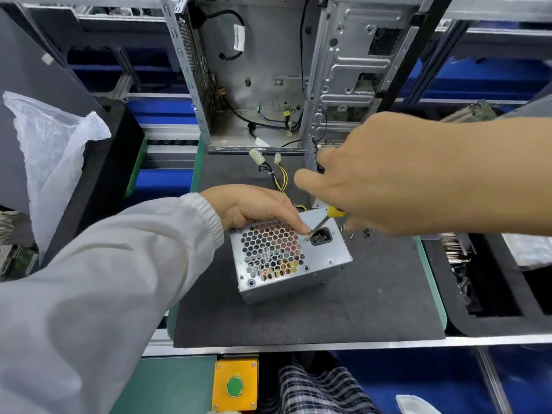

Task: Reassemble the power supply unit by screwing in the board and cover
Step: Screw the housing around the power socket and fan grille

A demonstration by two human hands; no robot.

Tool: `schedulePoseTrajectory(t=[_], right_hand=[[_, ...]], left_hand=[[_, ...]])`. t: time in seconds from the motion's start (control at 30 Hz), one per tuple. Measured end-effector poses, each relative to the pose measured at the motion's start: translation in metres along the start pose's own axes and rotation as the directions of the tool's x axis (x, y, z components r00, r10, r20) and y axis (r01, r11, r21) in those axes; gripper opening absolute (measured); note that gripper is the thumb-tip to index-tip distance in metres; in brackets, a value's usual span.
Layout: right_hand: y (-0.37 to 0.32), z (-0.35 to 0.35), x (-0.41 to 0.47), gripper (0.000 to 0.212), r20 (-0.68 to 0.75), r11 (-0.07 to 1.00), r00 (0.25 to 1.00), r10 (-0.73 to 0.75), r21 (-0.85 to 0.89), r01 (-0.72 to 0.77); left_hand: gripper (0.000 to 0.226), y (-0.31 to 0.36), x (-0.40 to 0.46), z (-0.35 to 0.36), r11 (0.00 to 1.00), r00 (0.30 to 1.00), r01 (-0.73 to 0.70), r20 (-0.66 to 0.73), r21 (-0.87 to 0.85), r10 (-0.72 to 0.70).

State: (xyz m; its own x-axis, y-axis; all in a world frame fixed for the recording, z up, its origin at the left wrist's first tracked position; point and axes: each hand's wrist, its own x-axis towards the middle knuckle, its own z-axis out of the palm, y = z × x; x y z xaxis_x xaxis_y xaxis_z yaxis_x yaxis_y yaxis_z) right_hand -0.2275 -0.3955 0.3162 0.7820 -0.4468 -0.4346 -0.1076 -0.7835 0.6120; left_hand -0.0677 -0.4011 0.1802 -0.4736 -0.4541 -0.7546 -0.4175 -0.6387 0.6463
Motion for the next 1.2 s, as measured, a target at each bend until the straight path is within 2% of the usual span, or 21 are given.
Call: schedulePoseTrajectory(t=[0.07, 0.1, 0.17, 0.27, 0.33, 0.37, 0.43, 0.5, 0.57, 0.63, 0.7, 0.73, 0.8, 0.87, 0.97, 1.03, 1.1, 1.13, 1.2], right_hand=[[0.000, -0.007, -0.004, 0.039, -0.013, 0.998, 1.000, 0.002, -0.062, -0.003], [0.001, -0.009, -0.005, 0.027, -0.008, 0.998, 1.000, 0.004, -0.058, -0.005], [0.003, -0.012, -0.003, 0.006, 0.031, 0.997, 0.999, 0.031, -0.068, -0.029], [0.002, -0.022, -0.005, 0.022, 0.059, 0.994, 0.998, 0.034, -0.106, -0.027], [0.003, -0.020, -0.004, 0.040, 0.119, 0.999, 0.993, 0.010, -0.053, -0.004], [0.004, -0.016, -0.002, 0.042, 0.106, 0.999, 0.994, -0.018, -0.032, 0.022], [0.007, -0.012, 0.001, 0.029, 0.057, 0.996, 0.997, -0.054, -0.064, 0.058], [0.010, -0.011, 0.003, 0.008, 0.087, 0.998, 0.996, -0.004, -0.070, 0.010], [0.007, -0.018, 0.001, 0.024, 0.083, 0.993, 0.997, 0.002, -0.119, 0.008], [0.005, -0.018, -0.001, 0.023, 0.110, 0.996, 0.994, 0.013, -0.089, -0.003], [0.005, -0.012, 0.002, 0.047, 0.069, 0.999, 0.997, -0.025, -0.033, 0.027], [0.006, -0.011, 0.003, 0.051, 0.100, 0.999, 0.994, -0.043, -0.010, 0.044], [0.011, -0.011, 0.003, 0.039, 0.085, 0.997, 0.993, -0.076, 0.004, 0.076], [0.015, -0.014, 0.005, 0.019, 0.091, 0.999, 0.995, -0.044, -0.005, 0.044], [0.010, -0.022, 0.007, 0.037, 0.032, 0.995, 0.998, -0.045, -0.093, 0.048], [0.007, -0.020, 0.008, 0.032, 0.068, 0.998, 0.997, -0.039, -0.038, 0.042], [0.007, -0.016, 0.009, 0.043, 0.061, 0.998, 0.997, -0.055, -0.018, 0.056], [0.008, -0.017, 0.007, 0.043, 0.059, 0.997, 0.996, -0.067, -0.036, 0.069], [0.011, -0.015, 0.007, 0.031, 0.061, 0.997, 0.996, -0.063, -0.042, 0.066]], left_hand=[[0.036, 0.000, 0.000, -0.001, 1.000, 1.000, 0.007, 0.030, -0.006, -0.007], [0.031, 0.001, -0.001, -0.001, 1.000, 1.000, 0.003, 0.031, -0.005, -0.002], [0.034, -0.001, -0.001, -0.001, 1.000, 1.000, -0.007, 0.013, 0.005, 0.007], [0.052, -0.002, 0.000, 0.000, 1.000, 1.000, -0.015, -0.012, 0.009, 0.015], [0.042, -0.001, 0.000, -0.001, 1.000, 1.000, -0.011, -0.007, 0.006, 0.011], [0.033, -0.001, 0.001, -0.002, 1.000, 1.000, -0.004, 0.011, 0.005, 0.003], [0.024, -0.001, 0.001, -0.003, 1.000, 1.000, -0.002, 0.027, 0.008, 0.002], [0.027, -0.001, 0.001, -0.003, 1.000, 1.000, -0.009, 0.030, 0.002, 0.009], [0.037, -0.001, 0.000, -0.001, 1.000, 0.999, -0.012, 0.031, 0.006, 0.012], [0.050, -0.002, 0.000, 0.000, 0.999, 1.000, -0.022, 0.011, 0.026, 0.022], [0.042, -0.002, 0.001, -0.001, 0.999, 1.000, -0.027, 0.010, 0.034, 0.027], [0.035, -0.002, 0.001, -0.001, 0.999, 1.000, -0.021, 0.019, 0.029, 0.020], [0.031, -0.001, 0.002, -0.003, 1.000, 0.999, -0.014, 0.044, 0.020, 0.013], [0.032, -0.002, 0.001, -0.003, 1.000, 0.999, -0.016, 0.040, 0.015, 0.015], [0.035, -0.002, 0.001, -0.002, 1.000, 0.999, -0.023, 0.027, 0.005, 0.023], [0.032, -0.002, 0.001, -0.002, 0.999, 0.999, -0.035, 0.018, 0.010, 0.034], [0.028, -0.003, 0.001, -0.002, 0.999, 0.999, -0.030, 0.031, 0.016, 0.030], [0.028, -0.002, 0.001, -0.002, 1.000, 0.999, -0.025, 0.037, 0.015, 0.024], [0.029, -0.002, 0.002, -0.004, 1.000, 0.999, -0.021, 0.050, 0.014, 0.020]])
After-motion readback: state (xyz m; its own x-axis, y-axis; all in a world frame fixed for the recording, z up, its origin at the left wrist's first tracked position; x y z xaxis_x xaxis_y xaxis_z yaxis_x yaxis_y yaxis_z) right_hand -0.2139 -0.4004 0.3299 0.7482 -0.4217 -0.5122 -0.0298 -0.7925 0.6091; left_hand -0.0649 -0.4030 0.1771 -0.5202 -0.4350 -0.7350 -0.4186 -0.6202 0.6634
